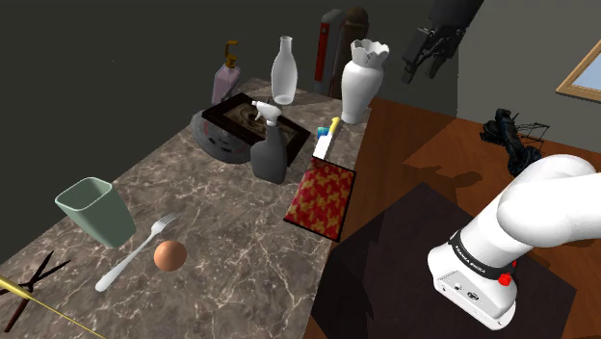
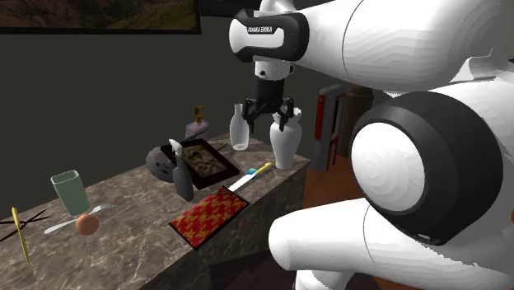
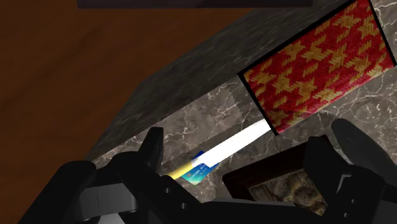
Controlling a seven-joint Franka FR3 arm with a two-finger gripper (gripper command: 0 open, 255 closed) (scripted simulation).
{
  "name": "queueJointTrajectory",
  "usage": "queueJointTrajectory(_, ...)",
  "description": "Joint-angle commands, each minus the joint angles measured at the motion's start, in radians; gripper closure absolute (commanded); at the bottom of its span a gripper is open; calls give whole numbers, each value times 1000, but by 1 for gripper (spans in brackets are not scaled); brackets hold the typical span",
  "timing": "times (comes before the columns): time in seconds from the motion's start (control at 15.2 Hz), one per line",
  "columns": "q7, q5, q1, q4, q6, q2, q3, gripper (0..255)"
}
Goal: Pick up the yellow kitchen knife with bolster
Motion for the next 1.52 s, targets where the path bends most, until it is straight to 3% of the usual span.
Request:
queueJointTrajectory(0.0,0,0,0,0,0,0,0,0)
queueJointTrajectory(0.73,429,1,-99,-6,292,339,209,0)
queueJointTrajectory(1.12,684,-74,-158,69,410,581,288,0)
queueJointTrajectory(1.45,904,-174,-186,166,471,795,311,0)
